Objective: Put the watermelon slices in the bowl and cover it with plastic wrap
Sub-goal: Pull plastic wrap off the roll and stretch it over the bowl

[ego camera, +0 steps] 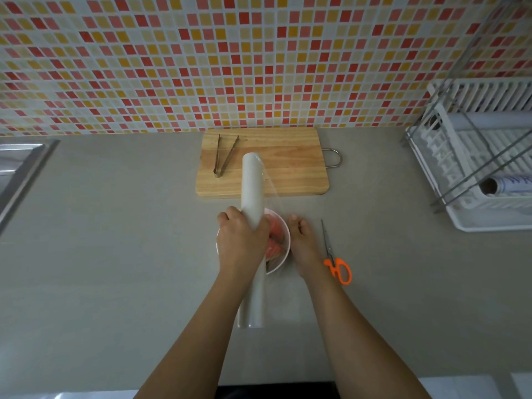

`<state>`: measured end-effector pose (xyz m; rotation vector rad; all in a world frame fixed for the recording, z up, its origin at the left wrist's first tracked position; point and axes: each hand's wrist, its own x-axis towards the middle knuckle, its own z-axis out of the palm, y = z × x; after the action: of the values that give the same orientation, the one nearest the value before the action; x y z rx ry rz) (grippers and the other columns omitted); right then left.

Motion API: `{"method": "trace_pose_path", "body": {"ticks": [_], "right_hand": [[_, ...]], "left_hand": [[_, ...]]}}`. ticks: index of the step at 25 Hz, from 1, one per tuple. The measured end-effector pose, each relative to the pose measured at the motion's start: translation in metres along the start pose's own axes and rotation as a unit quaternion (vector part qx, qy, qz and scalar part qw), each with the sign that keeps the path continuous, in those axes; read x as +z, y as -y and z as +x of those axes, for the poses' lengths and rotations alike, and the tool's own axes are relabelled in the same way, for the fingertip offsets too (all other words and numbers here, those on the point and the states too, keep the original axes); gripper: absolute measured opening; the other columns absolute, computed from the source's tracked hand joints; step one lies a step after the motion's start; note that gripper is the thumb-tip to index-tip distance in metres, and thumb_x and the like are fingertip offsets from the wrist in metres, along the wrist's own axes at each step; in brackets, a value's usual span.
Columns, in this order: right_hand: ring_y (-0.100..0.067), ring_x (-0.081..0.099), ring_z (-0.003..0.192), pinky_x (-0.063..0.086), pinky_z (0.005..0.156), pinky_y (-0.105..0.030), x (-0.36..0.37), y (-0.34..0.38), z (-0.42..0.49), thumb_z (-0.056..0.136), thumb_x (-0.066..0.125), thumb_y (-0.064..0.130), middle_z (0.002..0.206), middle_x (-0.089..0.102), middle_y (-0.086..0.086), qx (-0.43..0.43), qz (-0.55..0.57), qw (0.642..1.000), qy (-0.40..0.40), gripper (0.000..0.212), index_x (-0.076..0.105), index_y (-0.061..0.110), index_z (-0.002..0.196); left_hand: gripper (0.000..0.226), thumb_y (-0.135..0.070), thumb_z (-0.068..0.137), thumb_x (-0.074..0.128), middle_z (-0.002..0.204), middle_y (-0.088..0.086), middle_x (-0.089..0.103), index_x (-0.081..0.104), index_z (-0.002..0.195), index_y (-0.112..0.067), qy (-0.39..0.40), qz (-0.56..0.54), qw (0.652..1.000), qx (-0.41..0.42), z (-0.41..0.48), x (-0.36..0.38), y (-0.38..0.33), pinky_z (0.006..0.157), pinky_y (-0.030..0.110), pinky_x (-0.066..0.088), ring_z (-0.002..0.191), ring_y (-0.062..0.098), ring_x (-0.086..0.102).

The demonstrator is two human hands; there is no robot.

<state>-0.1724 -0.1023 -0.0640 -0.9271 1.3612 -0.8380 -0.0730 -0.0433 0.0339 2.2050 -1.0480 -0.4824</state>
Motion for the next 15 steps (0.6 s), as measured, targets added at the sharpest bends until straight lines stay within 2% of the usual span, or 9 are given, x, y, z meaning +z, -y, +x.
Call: {"method": "trace_pose_path", "body": {"ticks": [4,7,10,12,15], "right_hand": [[-0.019,0.058,0.085,0.045,0.073,-0.028,-0.001,0.0,0.0,0.095,0.044,0.028,0.088,0.061,-0.003,-0.02,-0.036,0.999,-0.035,0.016,0.055,0.016,0.097],[-0.017,0.062,0.089,0.045,0.077,-0.028,-0.006,0.03,0.013,0.095,0.04,0.026,0.087,0.064,0.004,-0.082,-0.071,0.992,-0.068,0.023,0.06,0.018,0.101],[-0.015,0.062,0.097,0.045,0.088,-0.031,0.009,0.079,0.037,0.096,0.037,0.028,0.096,0.064,0.003,-0.119,-0.115,0.986,0.014,0.03,0.062,0.015,0.109],[-0.014,0.06,0.097,0.044,0.089,-0.031,0.023,0.102,0.047,0.098,0.034,0.033,0.101,0.063,0.004,-0.095,-0.162,0.978,0.091,0.034,0.059,0.016,0.113],[-0.009,0.06,0.081,0.045,0.076,-0.027,0.034,0.115,0.053,0.097,0.035,0.038,0.089,0.063,0.007,-0.014,-0.148,0.974,0.172,0.03,0.061,0.021,0.094]], "left_hand": [[0.044,-0.042,0.082,0.066,0.094,0.006,0.046,0.045,0.094,-0.005,-0.004,-0.013,1.0,0.002,-0.001,-0.001,0.004,0.066,0.033,0.038,0.075,0.024,0.046],[0.045,-0.044,0.082,0.067,0.093,0.006,0.047,0.046,0.094,-0.006,-0.007,-0.015,1.0,0.008,-0.002,-0.001,0.003,0.065,0.032,0.037,0.074,0.023,0.048],[0.046,-0.044,0.082,0.067,0.092,0.005,0.047,0.048,0.095,-0.004,-0.007,-0.023,1.0,-0.001,-0.003,-0.002,0.003,0.066,0.032,0.04,0.075,0.025,0.049],[0.046,-0.044,0.082,0.067,0.092,0.005,0.047,0.049,0.097,-0.004,-0.006,-0.026,1.0,-0.002,-0.004,-0.003,0.003,0.067,0.033,0.042,0.075,0.024,0.049],[0.047,-0.042,0.082,0.067,0.094,0.007,0.048,0.05,0.1,-0.002,-0.007,-0.031,0.999,0.002,-0.005,-0.004,0.003,0.069,0.033,0.043,0.077,0.025,0.049]]}}
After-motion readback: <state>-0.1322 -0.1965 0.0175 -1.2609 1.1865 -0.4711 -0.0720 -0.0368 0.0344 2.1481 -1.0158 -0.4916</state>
